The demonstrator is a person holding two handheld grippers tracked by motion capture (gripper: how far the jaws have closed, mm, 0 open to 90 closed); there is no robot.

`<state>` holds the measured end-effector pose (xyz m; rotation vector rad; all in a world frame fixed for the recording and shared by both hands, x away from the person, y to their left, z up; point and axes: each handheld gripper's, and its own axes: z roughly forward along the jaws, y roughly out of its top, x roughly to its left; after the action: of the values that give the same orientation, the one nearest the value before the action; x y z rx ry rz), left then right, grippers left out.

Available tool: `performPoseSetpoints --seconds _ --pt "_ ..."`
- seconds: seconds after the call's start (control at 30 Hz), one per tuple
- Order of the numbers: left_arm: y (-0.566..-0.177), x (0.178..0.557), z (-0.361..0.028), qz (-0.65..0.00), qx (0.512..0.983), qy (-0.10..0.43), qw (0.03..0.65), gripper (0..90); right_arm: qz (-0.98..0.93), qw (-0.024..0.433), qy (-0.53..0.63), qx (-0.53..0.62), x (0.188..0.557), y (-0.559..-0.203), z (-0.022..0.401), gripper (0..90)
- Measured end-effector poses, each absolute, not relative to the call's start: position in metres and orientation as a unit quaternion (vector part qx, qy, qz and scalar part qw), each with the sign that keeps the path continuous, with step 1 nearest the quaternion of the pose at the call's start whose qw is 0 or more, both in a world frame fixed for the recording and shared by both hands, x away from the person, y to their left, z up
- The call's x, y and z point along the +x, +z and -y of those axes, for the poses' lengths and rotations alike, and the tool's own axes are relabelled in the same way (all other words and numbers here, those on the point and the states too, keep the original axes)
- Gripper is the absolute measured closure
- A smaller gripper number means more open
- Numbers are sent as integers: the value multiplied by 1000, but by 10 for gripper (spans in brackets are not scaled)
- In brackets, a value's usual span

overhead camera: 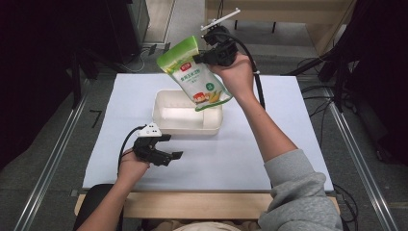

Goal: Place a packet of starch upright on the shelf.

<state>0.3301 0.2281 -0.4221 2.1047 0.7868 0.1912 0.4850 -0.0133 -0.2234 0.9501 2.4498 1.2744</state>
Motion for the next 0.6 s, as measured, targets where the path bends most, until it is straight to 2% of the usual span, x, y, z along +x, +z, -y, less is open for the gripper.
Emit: performPoseSetpoints --seconds 0.33,0.6 --pt "-422 330 -228 -313 843 74 430 166 -842 99 427 315 497 -234 -33 900" --pt "-422 330 -229 -313 842 71 434 166 -836 79 450 306 508 -263 -67 900"
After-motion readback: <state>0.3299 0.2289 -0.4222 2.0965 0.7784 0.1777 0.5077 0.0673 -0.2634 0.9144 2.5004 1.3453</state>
